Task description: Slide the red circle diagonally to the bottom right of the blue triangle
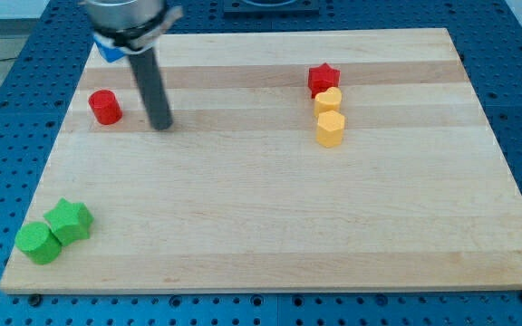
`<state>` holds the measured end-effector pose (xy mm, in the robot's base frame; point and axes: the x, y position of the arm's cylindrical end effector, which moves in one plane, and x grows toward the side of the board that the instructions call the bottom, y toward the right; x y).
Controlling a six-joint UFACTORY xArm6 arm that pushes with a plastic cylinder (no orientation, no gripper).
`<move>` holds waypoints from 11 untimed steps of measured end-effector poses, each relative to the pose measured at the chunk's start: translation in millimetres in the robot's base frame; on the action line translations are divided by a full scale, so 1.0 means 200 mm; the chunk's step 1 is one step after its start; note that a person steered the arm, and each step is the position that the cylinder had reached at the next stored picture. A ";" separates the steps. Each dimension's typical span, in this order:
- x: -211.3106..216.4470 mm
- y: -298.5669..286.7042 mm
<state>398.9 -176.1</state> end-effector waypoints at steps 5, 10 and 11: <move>-0.13 -0.41; -0.41 -0.16; -0.34 -0.07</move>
